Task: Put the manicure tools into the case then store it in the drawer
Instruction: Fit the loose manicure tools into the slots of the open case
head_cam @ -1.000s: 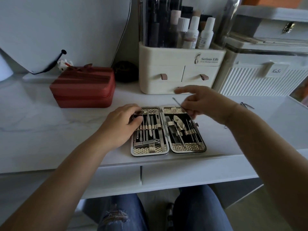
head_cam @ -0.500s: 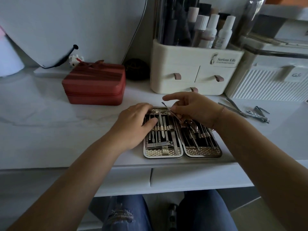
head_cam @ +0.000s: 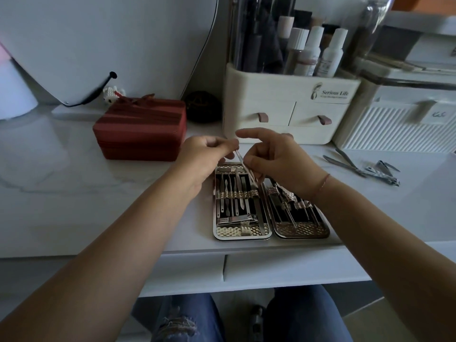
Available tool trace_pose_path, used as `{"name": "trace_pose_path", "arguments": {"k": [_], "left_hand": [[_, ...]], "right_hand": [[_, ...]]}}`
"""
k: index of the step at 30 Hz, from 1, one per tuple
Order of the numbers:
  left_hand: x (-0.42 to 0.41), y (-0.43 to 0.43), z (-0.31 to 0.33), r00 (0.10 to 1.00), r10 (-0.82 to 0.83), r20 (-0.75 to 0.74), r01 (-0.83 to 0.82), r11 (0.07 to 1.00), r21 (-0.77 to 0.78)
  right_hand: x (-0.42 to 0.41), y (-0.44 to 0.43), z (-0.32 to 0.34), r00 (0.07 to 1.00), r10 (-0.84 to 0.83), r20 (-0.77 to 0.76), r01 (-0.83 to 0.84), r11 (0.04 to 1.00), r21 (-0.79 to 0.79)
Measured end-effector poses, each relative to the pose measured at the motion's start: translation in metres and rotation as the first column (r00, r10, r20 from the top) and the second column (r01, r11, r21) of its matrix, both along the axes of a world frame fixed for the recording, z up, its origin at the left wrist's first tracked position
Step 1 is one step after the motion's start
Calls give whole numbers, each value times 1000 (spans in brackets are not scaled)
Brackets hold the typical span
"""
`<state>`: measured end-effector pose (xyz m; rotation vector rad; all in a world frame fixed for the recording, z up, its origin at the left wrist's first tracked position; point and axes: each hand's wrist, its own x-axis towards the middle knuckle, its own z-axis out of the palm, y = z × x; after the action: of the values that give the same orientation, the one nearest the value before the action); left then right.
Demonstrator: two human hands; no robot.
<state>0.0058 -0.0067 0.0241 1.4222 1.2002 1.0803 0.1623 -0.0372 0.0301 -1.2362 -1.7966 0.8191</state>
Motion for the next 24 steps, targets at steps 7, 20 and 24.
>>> {"name": "trace_pose_path", "arguments": {"k": [7, 20, 24], "left_hand": [[6, 3, 0, 999, 29, 25, -28, 999, -40], [-16, 19, -30, 862, 36, -506, 101, 966, 240], [-16, 22, -29, 857, 35, -515, 101, 967, 235]], "right_hand": [[1, 5, 4, 975, -42, -218, 5, 986, -166], [12, 18, -6, 962, -162, -218, 85, 943, -323], [14, 21, -5, 983, -153, -98, 120, 952, -282]]}}
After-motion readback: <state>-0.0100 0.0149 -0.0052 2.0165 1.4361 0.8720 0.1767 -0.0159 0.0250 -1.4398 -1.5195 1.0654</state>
